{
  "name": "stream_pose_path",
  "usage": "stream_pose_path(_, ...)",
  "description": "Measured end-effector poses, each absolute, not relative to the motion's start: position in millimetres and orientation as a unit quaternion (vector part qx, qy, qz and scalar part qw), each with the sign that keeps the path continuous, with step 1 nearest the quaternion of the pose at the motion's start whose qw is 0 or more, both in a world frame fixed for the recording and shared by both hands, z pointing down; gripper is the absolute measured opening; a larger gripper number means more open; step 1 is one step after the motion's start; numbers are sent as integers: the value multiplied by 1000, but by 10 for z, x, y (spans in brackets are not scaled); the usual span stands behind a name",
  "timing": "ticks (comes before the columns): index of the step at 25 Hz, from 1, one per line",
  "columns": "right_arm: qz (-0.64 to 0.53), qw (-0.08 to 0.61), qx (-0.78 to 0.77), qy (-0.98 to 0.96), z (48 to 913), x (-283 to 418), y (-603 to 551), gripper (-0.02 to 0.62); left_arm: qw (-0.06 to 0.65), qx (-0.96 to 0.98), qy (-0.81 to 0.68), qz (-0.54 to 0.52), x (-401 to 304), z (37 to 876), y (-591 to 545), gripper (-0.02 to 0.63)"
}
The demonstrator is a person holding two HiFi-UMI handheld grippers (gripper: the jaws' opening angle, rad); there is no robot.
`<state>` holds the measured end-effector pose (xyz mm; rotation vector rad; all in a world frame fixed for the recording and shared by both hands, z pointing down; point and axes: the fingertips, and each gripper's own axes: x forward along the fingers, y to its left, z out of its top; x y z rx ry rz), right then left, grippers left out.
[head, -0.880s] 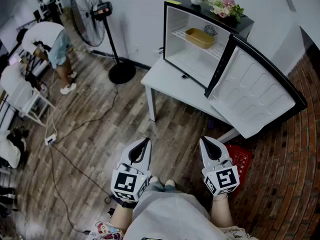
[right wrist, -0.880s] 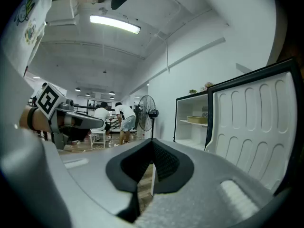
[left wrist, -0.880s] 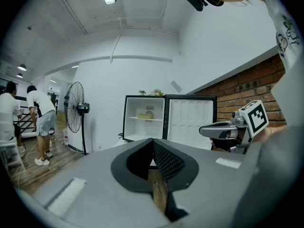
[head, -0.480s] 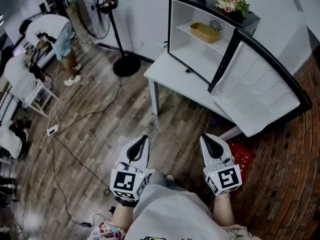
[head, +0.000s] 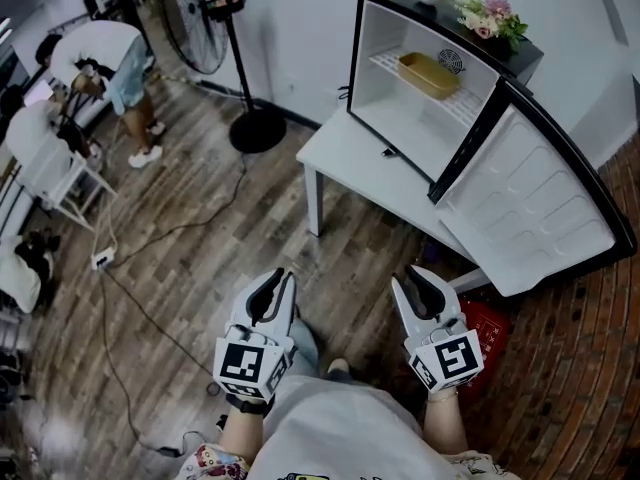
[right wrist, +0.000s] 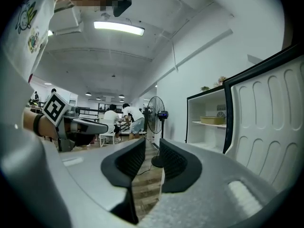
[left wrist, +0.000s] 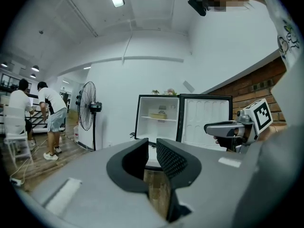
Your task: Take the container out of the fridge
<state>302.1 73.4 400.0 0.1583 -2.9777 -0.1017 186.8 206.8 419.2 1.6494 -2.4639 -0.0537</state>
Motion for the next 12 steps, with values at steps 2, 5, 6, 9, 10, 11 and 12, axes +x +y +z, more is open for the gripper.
stream_pose_path(2, -32, 78, 55, -995, 4000, 2819, 699, 95, 85, 556, -826, -18, 1660, 4185, 2030, 55)
stream_pose_path(5, -37, 75, 55, -995, 3982, 2461, 660, 103, 81, 560, -824, -21, 1316, 4174, 1974, 67)
stream_pose_path(6, -38, 75, 55, -995, 3973, 2332, 641, 104, 82, 561, -823, -21, 1192, 4171, 1952, 71)
stream_pose_path(9, -39, 71, 53, -995, 3924, 1944, 575, 115, 84, 560, -824, -20, 810, 4122, 1890, 83)
stream_pose_path(10, -40, 69, 53, -995, 3906, 1825, 555, 117, 84, 560, -824, -19, 687, 4098, 1878, 86)
stream_pose_path(11, -41, 69, 54, -995, 3892, 1712, 538, 121, 83, 559, -825, -19, 567, 4089, 1874, 89)
stream_pose_path(12, -42, 68, 55, -995, 3882, 1605, 525, 123, 81, 559, -825, -19, 449, 4095, 1879, 93)
